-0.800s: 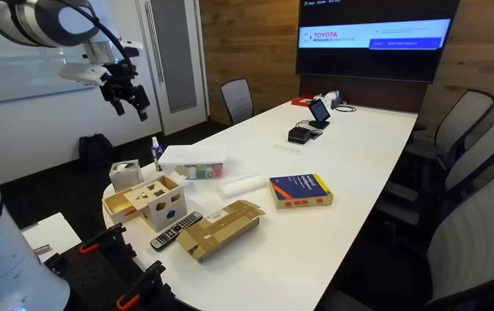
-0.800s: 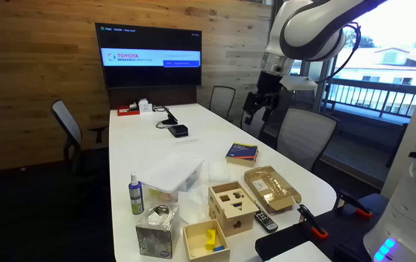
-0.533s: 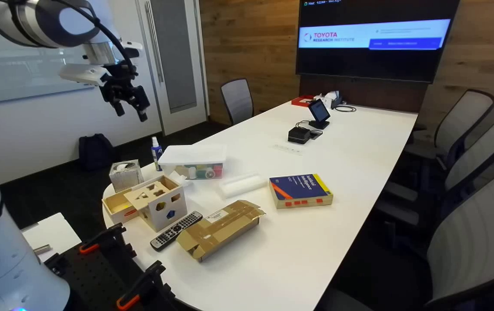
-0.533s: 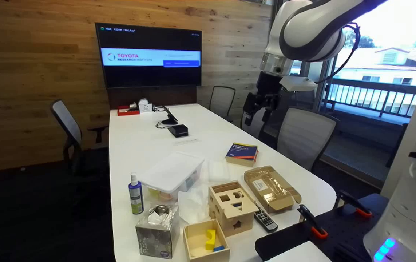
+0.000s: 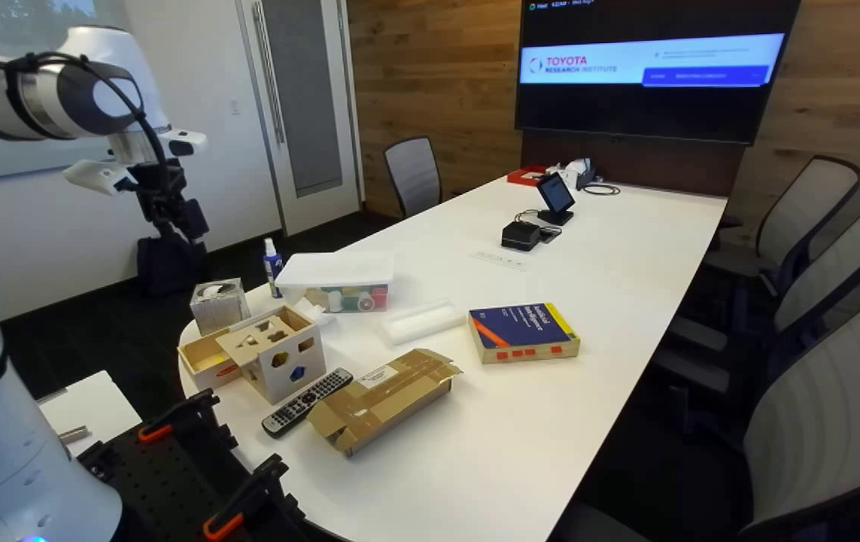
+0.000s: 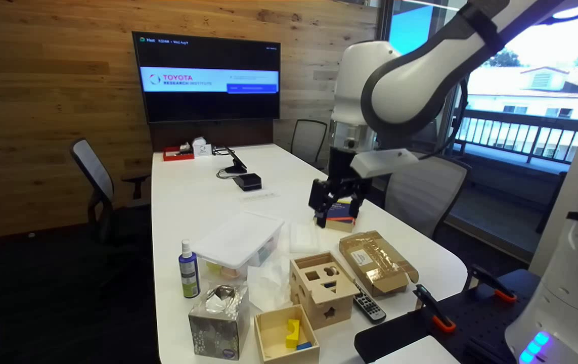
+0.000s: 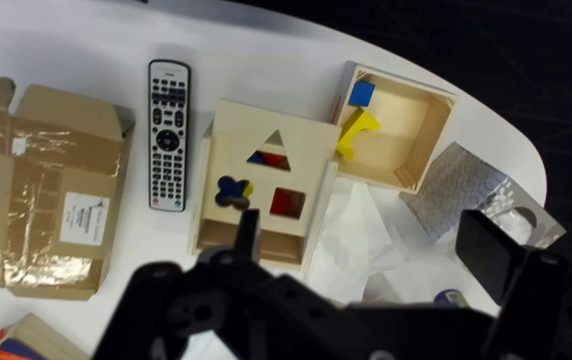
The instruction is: Move the small crate closer to the cube-shaped object
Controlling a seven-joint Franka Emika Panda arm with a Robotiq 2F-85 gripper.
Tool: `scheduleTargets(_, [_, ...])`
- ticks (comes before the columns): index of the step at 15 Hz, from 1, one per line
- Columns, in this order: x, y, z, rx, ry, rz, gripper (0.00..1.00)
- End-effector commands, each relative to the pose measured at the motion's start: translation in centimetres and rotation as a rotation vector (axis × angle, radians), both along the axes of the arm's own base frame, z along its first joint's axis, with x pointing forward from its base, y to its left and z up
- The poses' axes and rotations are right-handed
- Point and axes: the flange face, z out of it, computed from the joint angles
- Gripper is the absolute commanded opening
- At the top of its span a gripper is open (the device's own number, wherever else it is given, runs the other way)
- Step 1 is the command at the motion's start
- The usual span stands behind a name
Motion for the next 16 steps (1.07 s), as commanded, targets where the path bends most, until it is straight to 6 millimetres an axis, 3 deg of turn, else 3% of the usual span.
scheduleTargets(1, [-2.2,5.1,-4.6,0.019,0.064,-0.083,1.00])
scheduleTargets(4, [-4.4,6.7,-8.0,0.001,0.080,-0.168,1.00])
scheduleTargets(7, [-5.1,7.2,-11.3,0.010,0.092,-0.213,1.00])
scheduleTargets(12, [-4.6,6.5,-16.3,-0.019,0.071,-0.227,1.00])
scheduleTargets(16, [-2.5,6.4,-20.6,-0.046,0.017,-0.236,1.00])
